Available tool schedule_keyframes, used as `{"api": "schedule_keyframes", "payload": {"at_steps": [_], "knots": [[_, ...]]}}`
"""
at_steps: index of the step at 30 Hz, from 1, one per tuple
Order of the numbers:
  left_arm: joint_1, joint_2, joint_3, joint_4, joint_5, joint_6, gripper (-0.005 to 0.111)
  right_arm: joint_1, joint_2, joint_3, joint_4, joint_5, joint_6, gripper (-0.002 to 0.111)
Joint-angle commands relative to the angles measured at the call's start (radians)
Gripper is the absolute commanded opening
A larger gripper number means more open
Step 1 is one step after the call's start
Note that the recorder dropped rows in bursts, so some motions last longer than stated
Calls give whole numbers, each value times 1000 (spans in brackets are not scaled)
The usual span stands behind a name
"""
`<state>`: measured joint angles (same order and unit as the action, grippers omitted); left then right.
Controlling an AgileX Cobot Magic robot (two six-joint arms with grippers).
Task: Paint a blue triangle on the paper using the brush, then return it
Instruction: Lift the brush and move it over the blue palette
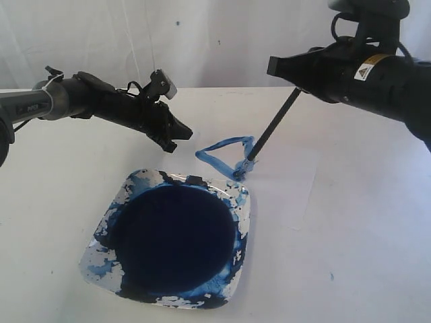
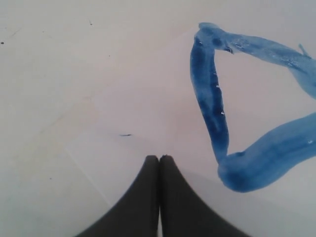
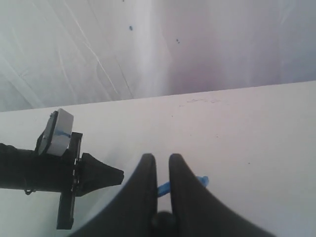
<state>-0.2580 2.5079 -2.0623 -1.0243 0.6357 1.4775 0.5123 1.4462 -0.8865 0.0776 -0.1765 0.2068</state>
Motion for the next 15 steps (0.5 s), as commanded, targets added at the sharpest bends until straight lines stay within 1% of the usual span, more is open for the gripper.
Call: {"api": "schedule_keyframes", "payload": {"at_steps": [1, 5, 9, 15], "knots": [[-5, -5, -3, -22, -10, 4, 0, 6, -33, 1, 2, -104, -71, 1], [-1, -7, -3, -24, -27, -25, 0, 6, -76, 1, 2, -124, -111, 1], [15, -16, -3, -30, -42, -92, 0, 4, -129, 1, 14, -117, -124, 1], [41, -53, -3, -57, -34, -133, 0, 4, -216, 1, 21, -57, -124, 1]]}}
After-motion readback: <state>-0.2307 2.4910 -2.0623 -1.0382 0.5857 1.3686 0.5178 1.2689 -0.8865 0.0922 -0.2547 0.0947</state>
